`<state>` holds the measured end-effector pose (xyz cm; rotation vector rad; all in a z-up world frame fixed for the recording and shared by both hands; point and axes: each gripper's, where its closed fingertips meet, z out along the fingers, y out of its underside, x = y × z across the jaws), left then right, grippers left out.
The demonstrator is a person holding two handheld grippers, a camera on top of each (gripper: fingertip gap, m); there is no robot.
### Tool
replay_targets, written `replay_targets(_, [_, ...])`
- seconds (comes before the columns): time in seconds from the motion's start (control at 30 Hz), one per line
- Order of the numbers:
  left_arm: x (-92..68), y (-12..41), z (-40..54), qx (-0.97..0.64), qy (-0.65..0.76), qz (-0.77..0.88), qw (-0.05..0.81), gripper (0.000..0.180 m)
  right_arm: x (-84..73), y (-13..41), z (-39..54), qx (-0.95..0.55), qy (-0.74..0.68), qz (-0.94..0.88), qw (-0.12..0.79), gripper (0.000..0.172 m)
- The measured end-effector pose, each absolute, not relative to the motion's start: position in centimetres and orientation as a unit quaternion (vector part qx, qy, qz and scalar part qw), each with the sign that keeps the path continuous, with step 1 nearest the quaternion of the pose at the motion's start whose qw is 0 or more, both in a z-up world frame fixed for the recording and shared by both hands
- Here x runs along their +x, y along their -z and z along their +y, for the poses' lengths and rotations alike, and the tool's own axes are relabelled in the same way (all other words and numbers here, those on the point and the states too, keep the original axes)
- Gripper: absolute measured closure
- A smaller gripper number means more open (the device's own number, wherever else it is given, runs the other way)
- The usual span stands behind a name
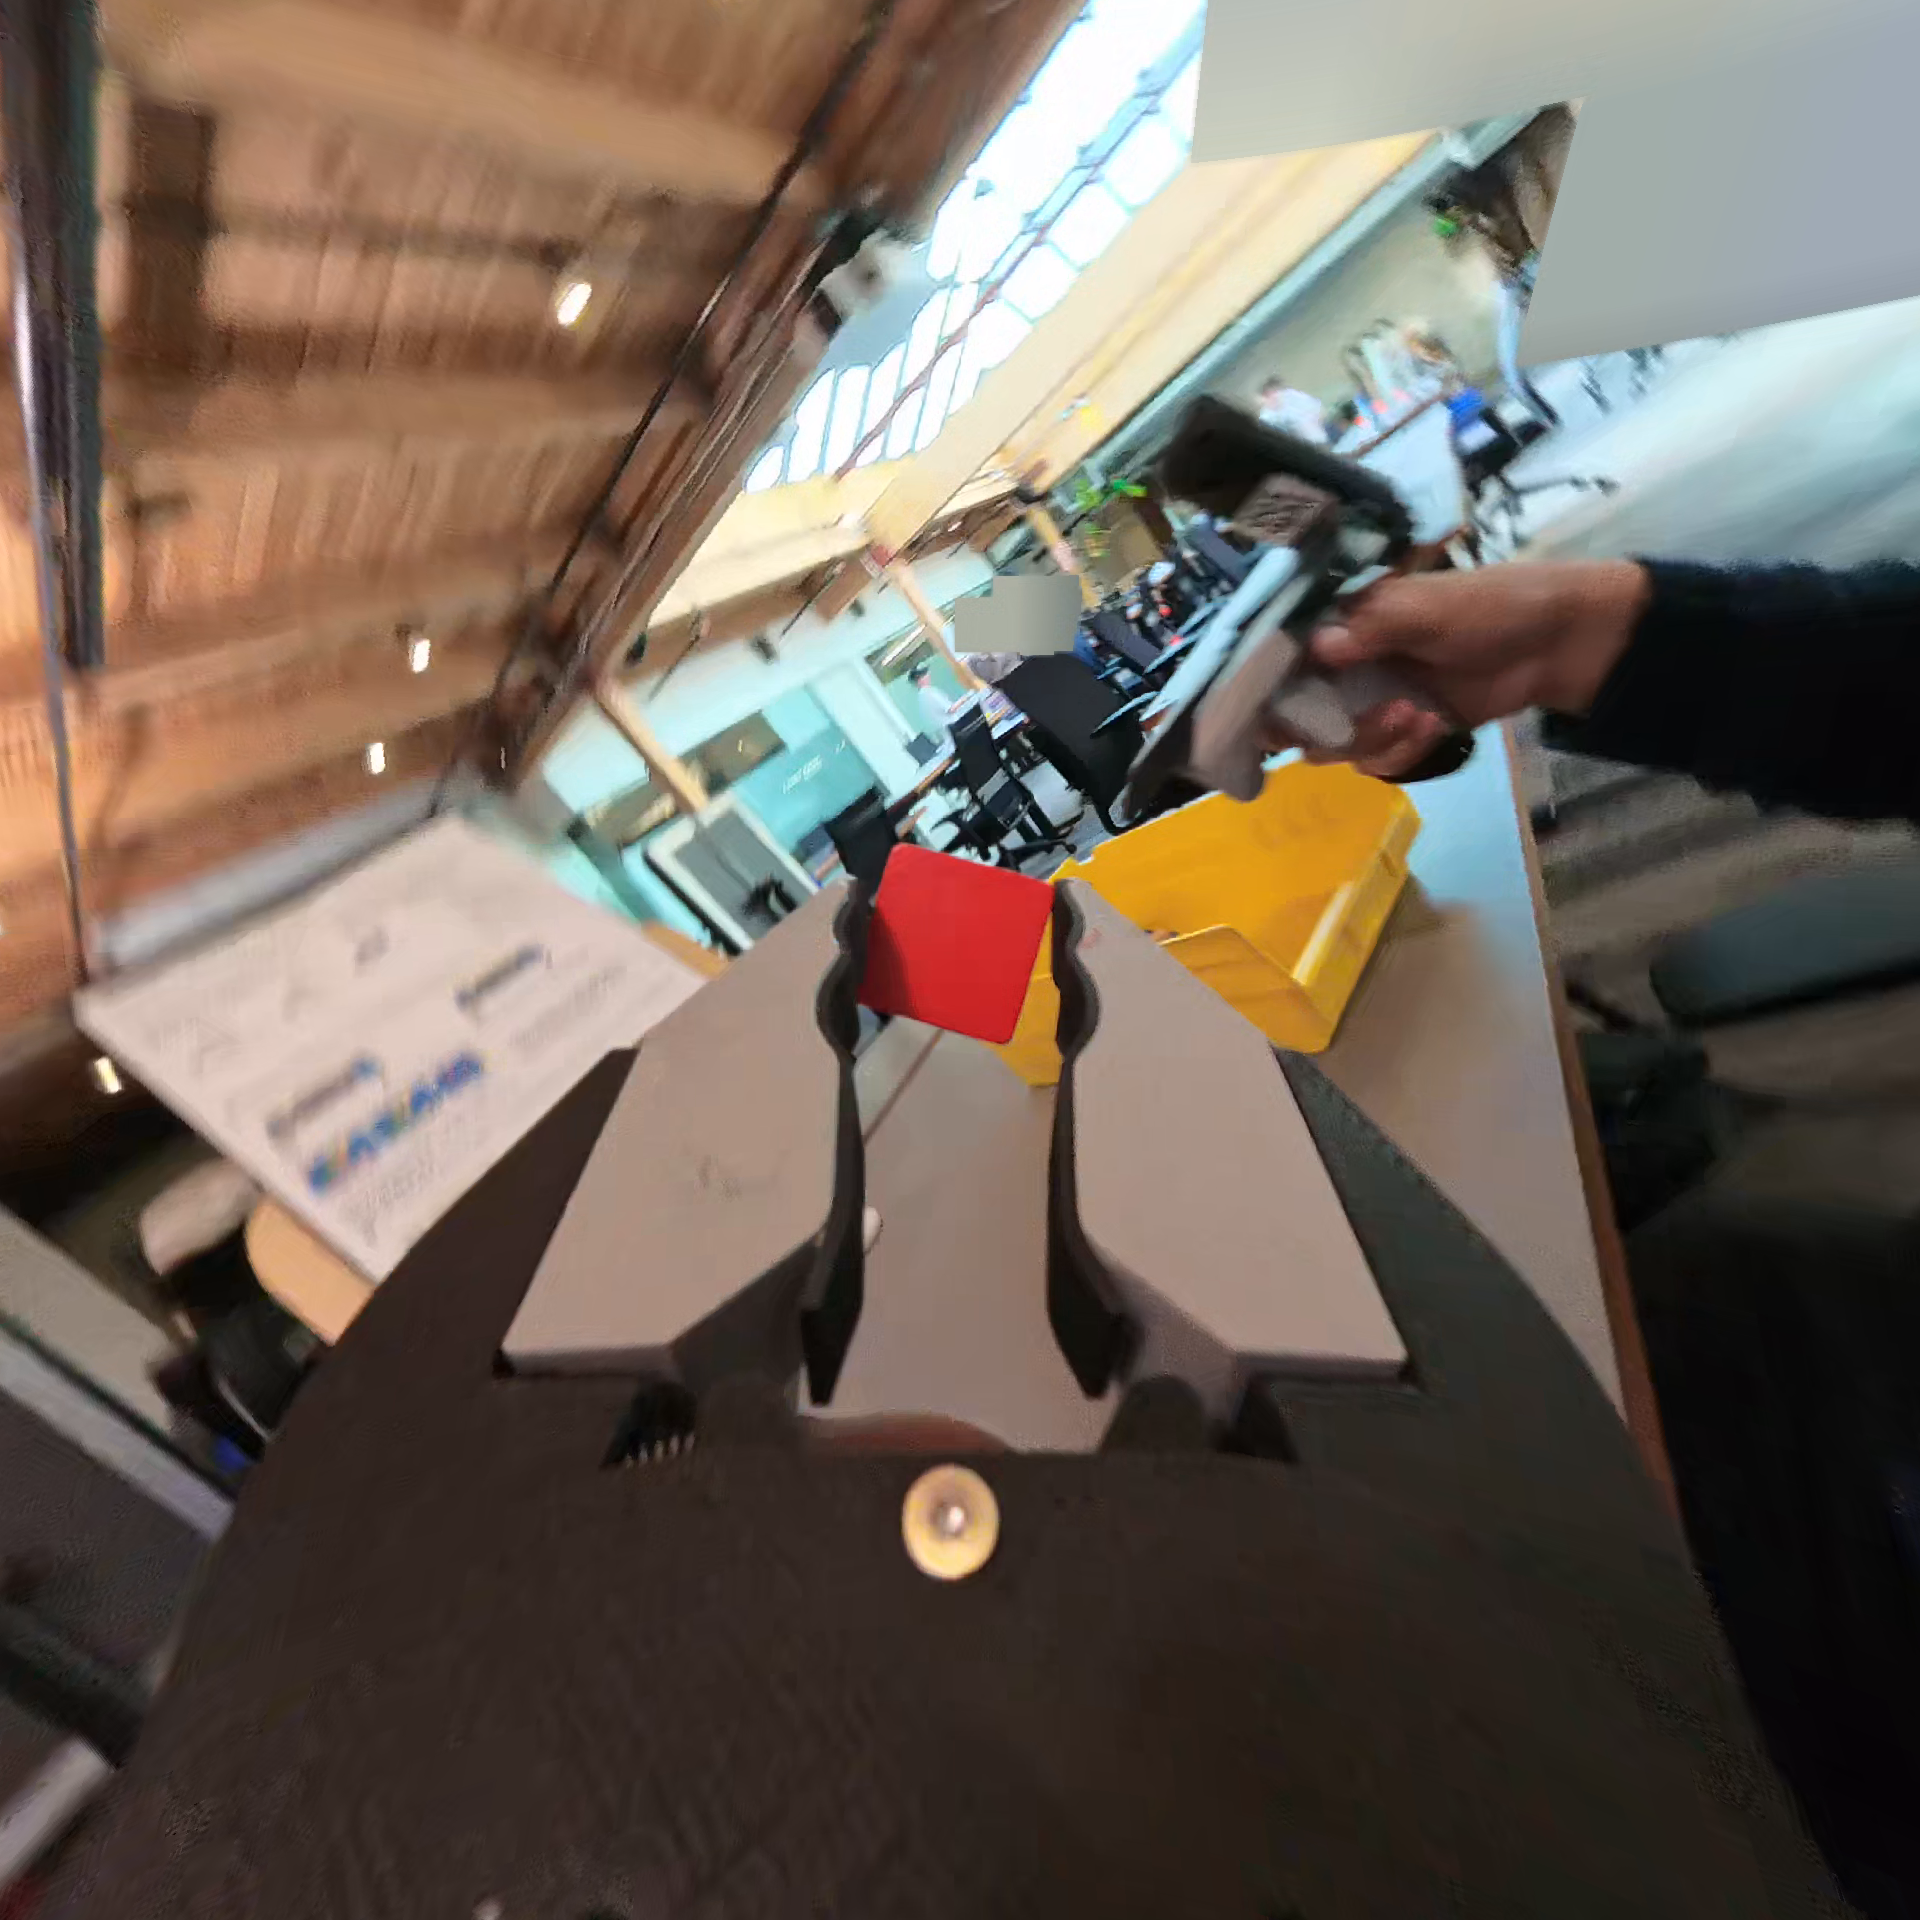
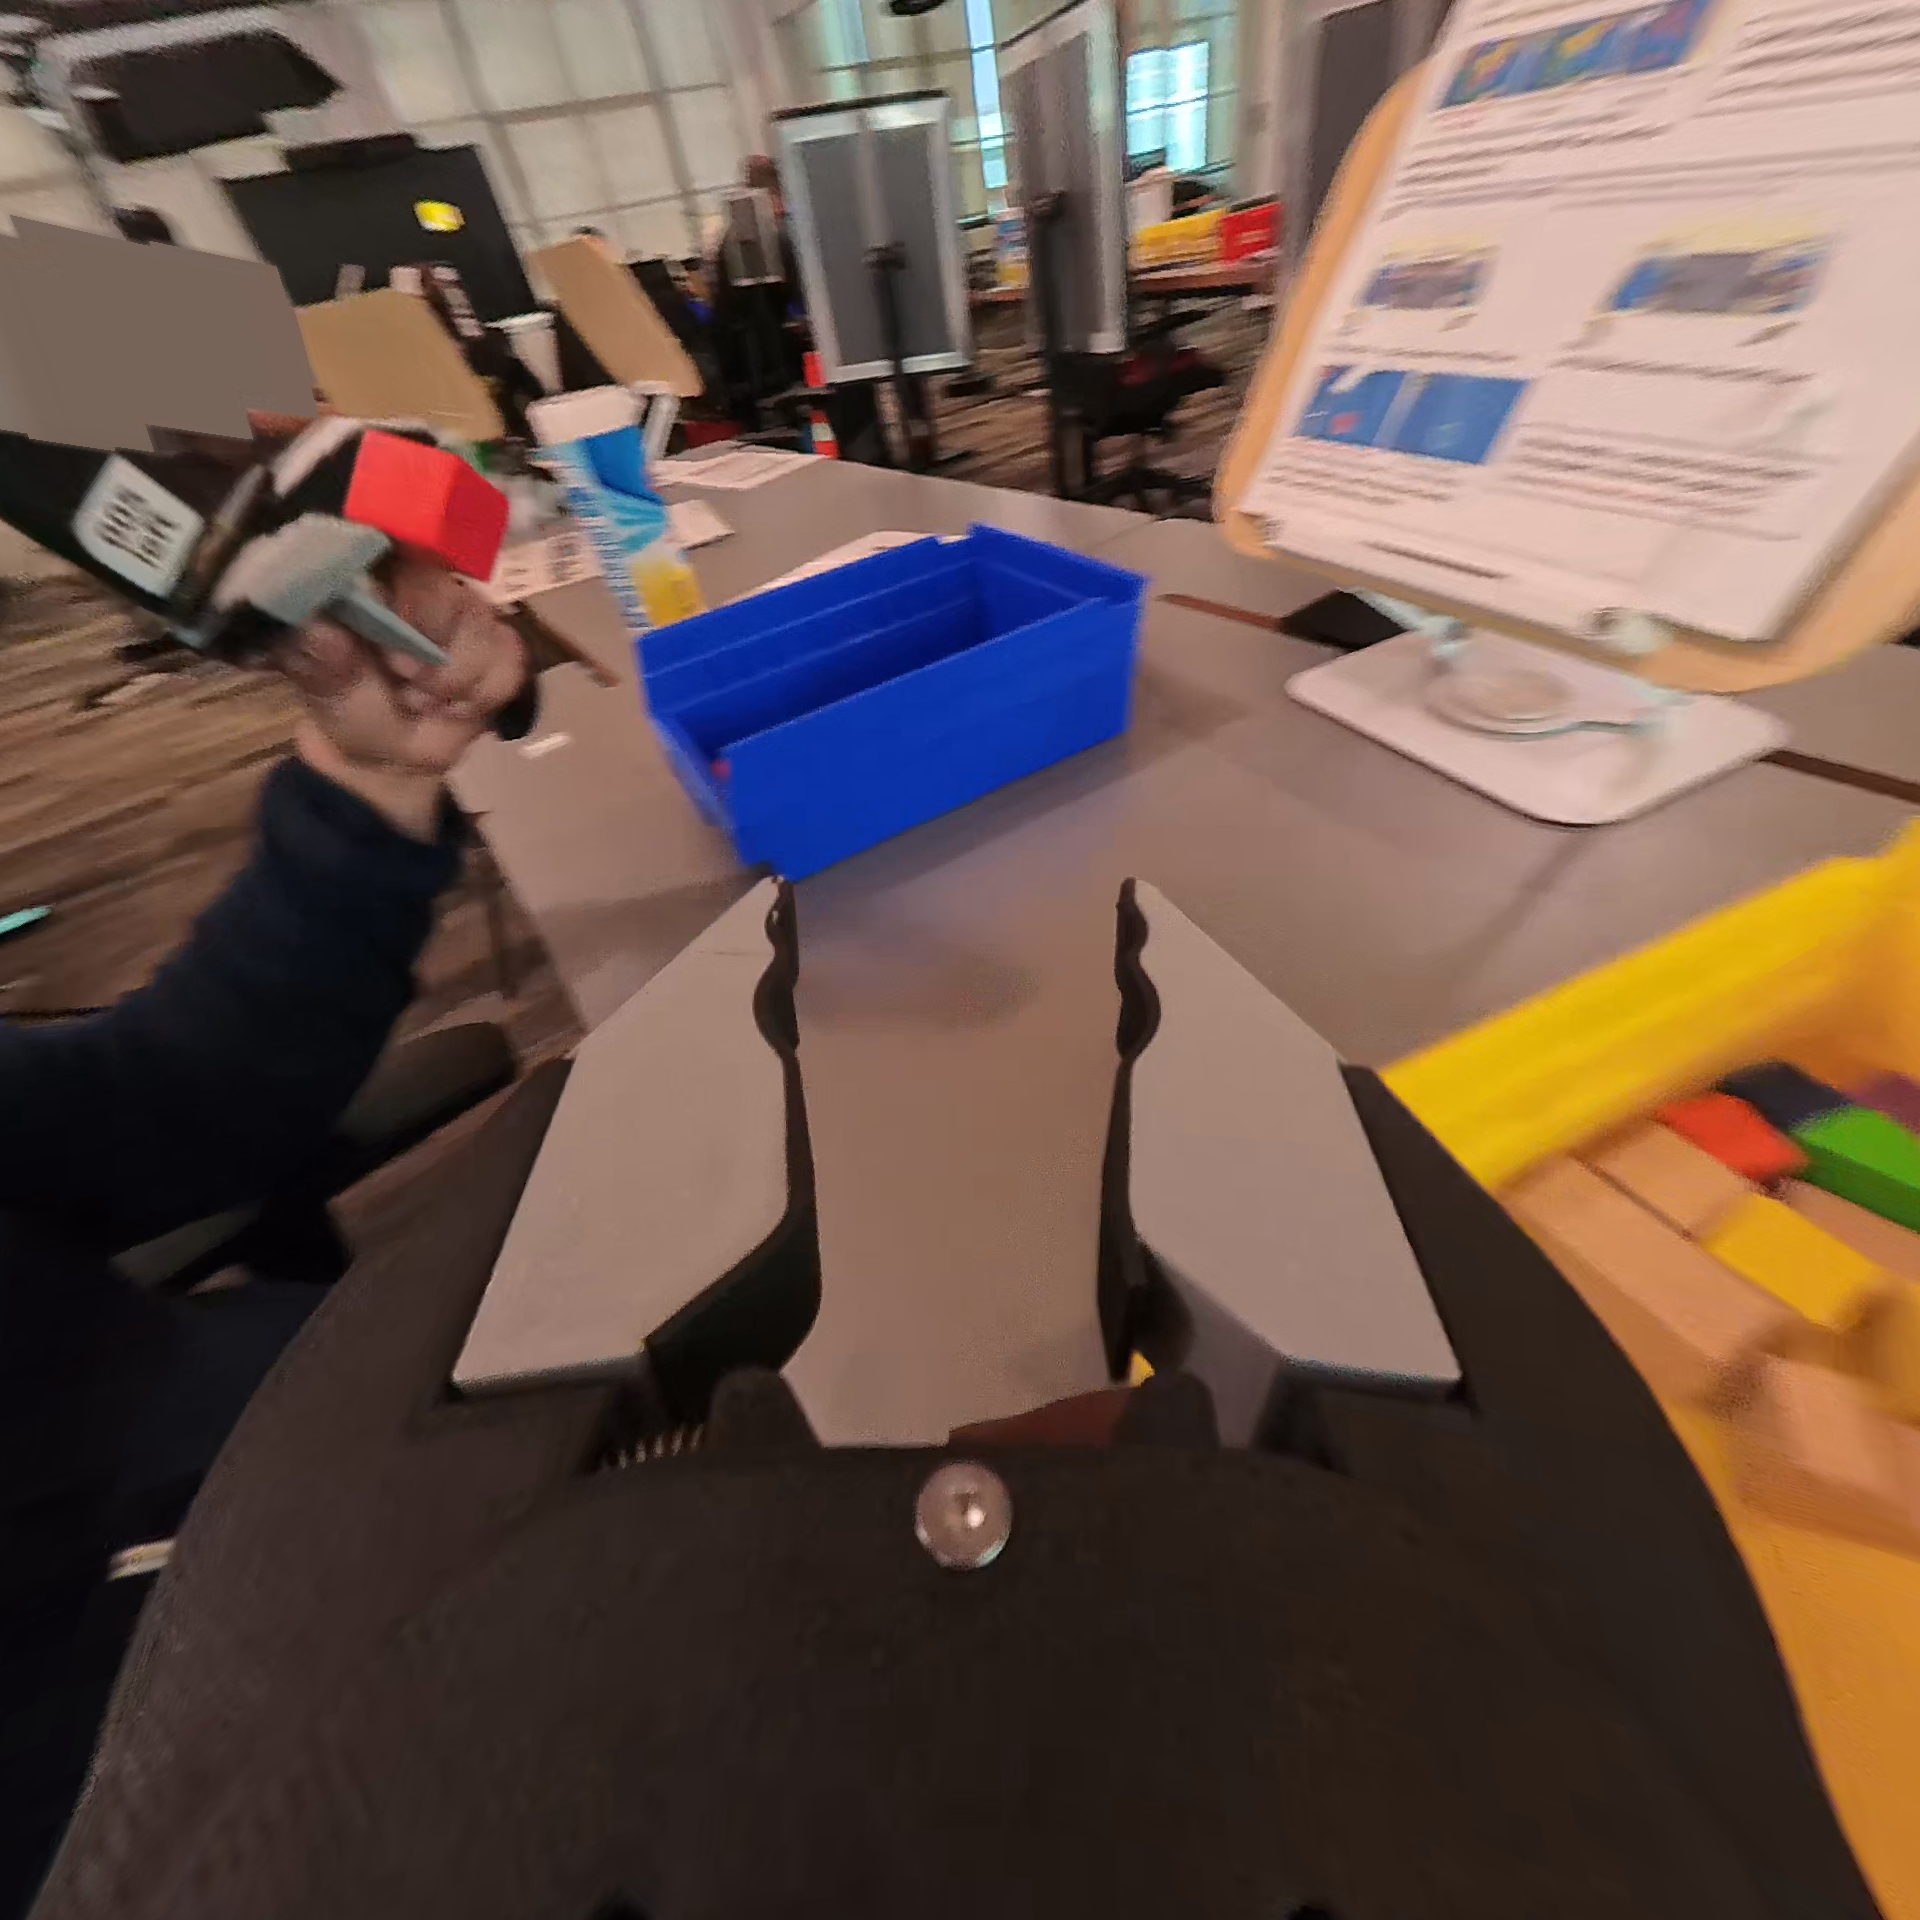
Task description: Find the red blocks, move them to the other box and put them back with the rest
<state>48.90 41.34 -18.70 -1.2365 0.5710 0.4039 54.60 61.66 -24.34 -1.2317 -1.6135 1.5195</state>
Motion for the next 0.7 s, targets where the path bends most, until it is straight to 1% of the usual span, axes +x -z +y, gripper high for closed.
replay_targets(0.1, [51.8,20.0,43.3,-0.587,-0.27,0.318,0.694,0.148,55.0,24.0,56.6,-0.412,-0.623,-0.627,0.222,0.112])
replay_targets(0.13, [52.9,20.3,43.7,-0.579,-0.282,0.339,0.686,0.147,55.4,23.7,54.9,-0.391,-0.642,-0.631,0.193,0.112])
replay_targets(0.23, [56.6,20.9,44.2,-0.562,-0.236,0.383,0.694,0.148,56.8,23.1,50.5,-0.336,-0.687,-0.635,0.107,0.112])
replay_targets(0.47, [63.5,21.6,44.5,-0.499,-0.214,0.463,0.7,0.148,59.8,22.7,44.9,-0.26,-0.722,-0.641,-0.03,0.109])
replay_targets(0.53, [64.1,21.8,44.9,-0.493,-0.22,0.469,0.699,0.147,61.2,22.3,43.6,-0.226,-0.73,-0.642,-0.069,0.114])
replay_targets(0.6, [64.3,22.3,45.3,-0.494,-0.213,0.472,0.698,0.148,62.0,22.3,42.7,-0.205,-0.732,-0.644,-0.089,0.131])
replay_targets(0.7, [64.3,22.2,45.3,-0.492,-0.186,0.465,0.712,0.148,62.1,22.2,42.5,-0.205,-0.737,-0.634,-0.111,0.134])
